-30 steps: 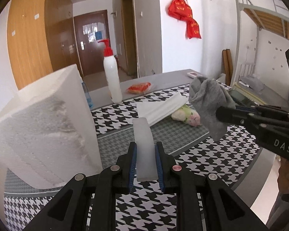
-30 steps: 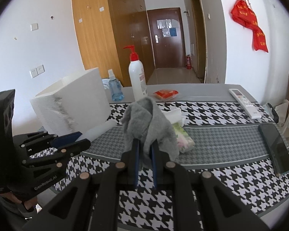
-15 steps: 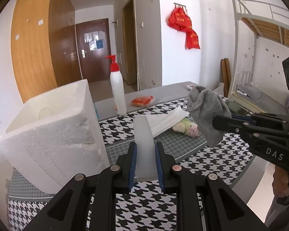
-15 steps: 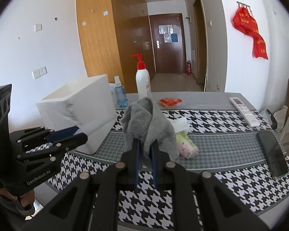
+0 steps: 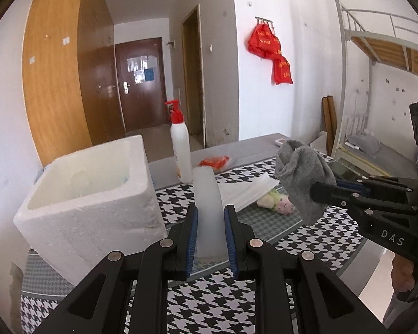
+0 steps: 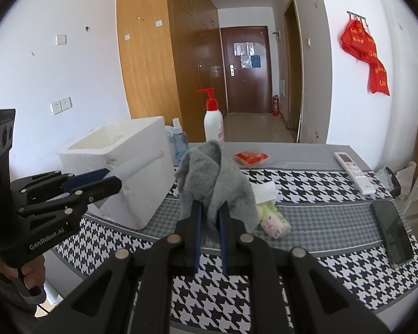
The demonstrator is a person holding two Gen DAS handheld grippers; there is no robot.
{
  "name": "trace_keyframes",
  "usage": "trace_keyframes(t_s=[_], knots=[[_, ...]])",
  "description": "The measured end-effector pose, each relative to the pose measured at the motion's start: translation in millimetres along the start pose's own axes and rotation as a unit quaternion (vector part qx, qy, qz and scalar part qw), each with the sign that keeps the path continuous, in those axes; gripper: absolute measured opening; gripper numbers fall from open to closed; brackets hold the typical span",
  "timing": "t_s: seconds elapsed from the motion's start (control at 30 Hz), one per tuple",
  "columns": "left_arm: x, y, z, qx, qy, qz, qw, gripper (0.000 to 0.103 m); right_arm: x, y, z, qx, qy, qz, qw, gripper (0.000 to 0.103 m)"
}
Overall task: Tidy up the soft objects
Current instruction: 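Carry the foam strip and grey sock with both grippers toward the foam box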
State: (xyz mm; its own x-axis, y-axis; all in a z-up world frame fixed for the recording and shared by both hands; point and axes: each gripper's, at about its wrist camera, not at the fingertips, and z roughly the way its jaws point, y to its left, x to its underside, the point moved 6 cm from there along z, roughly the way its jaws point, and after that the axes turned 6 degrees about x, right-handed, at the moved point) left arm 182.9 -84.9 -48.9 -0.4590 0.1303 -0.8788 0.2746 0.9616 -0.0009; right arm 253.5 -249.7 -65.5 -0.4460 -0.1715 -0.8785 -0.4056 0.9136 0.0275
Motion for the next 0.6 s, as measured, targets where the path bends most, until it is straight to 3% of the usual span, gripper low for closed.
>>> trace_keyframes(t_s=[0.6], knots=[[-21,18,-20,-0.002,-0.031,-0.006,0.9995,0.021,-19,13,-5,-0.008,-0.025,-0.018,0.999,0.014]])
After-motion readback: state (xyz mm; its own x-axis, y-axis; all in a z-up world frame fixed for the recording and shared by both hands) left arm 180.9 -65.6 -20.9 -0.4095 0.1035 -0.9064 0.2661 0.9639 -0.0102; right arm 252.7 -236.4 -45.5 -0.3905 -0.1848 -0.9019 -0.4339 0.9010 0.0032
